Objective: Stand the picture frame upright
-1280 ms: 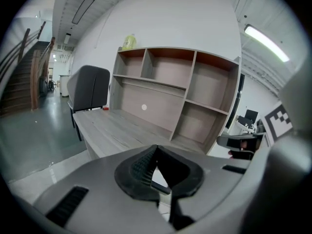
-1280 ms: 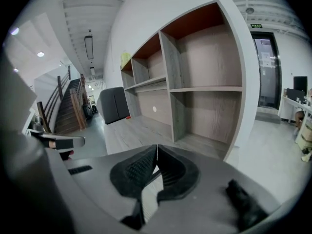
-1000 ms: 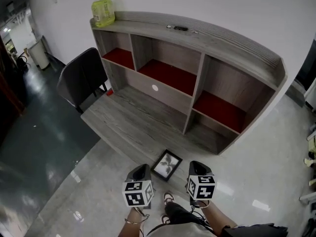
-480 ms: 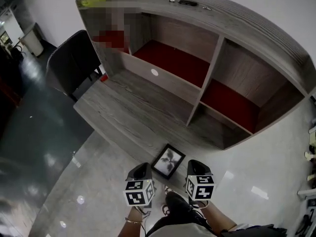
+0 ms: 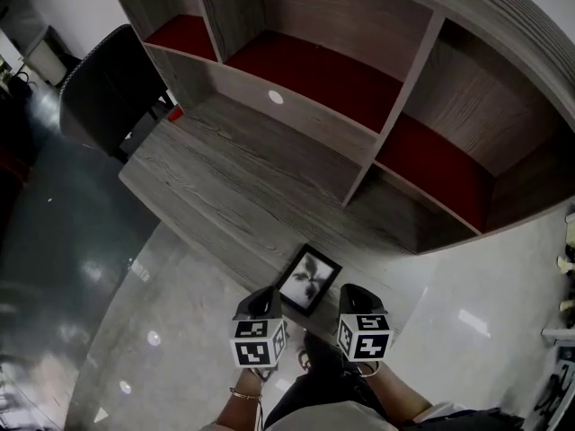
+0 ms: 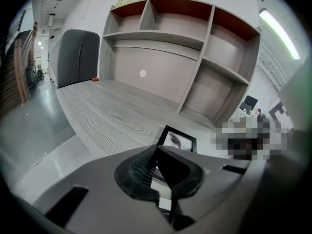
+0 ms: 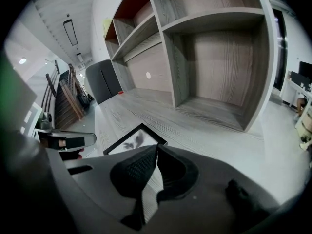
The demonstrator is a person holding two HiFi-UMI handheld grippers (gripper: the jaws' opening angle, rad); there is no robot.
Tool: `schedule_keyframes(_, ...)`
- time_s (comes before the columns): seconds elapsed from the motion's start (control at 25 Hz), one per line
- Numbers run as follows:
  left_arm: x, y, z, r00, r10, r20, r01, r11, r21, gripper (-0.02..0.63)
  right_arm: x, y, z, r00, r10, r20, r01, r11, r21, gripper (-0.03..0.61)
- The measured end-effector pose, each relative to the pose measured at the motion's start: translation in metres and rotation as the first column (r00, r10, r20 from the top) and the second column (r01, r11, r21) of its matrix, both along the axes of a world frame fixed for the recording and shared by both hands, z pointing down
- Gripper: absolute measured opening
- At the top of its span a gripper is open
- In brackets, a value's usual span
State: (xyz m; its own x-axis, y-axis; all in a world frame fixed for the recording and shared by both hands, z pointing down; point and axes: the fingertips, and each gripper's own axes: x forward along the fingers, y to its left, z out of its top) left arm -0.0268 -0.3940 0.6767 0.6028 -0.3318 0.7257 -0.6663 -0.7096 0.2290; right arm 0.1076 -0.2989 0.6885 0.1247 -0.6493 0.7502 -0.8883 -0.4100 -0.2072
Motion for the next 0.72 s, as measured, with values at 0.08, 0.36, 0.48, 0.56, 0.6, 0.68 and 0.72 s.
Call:
schedule_keyframes(0.08, 0.001, -0.004, 0.005, 1.0, 0.004, 0.014, -0.004, 1.0, 0.007, 0.011, 0.0, -0.001, 0.005, 1.0, 0.002, 0.008, -0.002, 1.0, -0.008, 0.032)
schedule_keyframes(0.36, 0.016, -0.012, 0.017, 0.995, 0.1, -0.003, -0.1, 0.994, -0.039, 0.014, 0.003, -0.009, 0.014, 1.0, 0.015, 0.022, -0.015, 1.0, -0.018, 0.032)
schedule_keyframes(0.48, 0.022, -0.014, 0.019, 0.99, 0.139, -0.011, -0.14, 0.989, -0.044, 0.014, 0.005, -0.007, 0.017, 0.999, 0.028, 0.023, -0.027, 0.999, -0.025, 0.032)
schedule_keyframes(0.56, 0.026, -0.014, 0.022, 0.986, 0.167, -0.005, -0.167, 0.985, -0.049, 0.07, 0.007, -0.005, 0.018, 0.999, 0.037, 0.023, -0.036, 0.999, -0.031, 0.032)
schedule_keyframes(0.6, 0.027, -0.015, 0.023, 0.983, 0.182, 0.002, -0.182, 0.982, -0.05, 0.11, 0.008, -0.004, 0.019, 0.999, 0.041, 0.023, -0.04, 0.999, -0.033, 0.032)
schedule_keyframes(0.68, 0.03, -0.015, 0.025, 0.978, 0.207, 0.016, -0.206, 0.977, -0.046, 0.11, 0.011, -0.002, 0.02, 0.999, 0.05, 0.022, -0.049, 0.998, -0.037, 0.032)
schedule_keyframes(0.72, 0.032, -0.015, 0.026, 0.976, 0.216, 0.018, -0.215, 0.975, -0.046, 0.11, 0.012, -0.001, 0.02, 0.998, 0.054, 0.023, -0.053, 0.998, -0.039, 0.032)
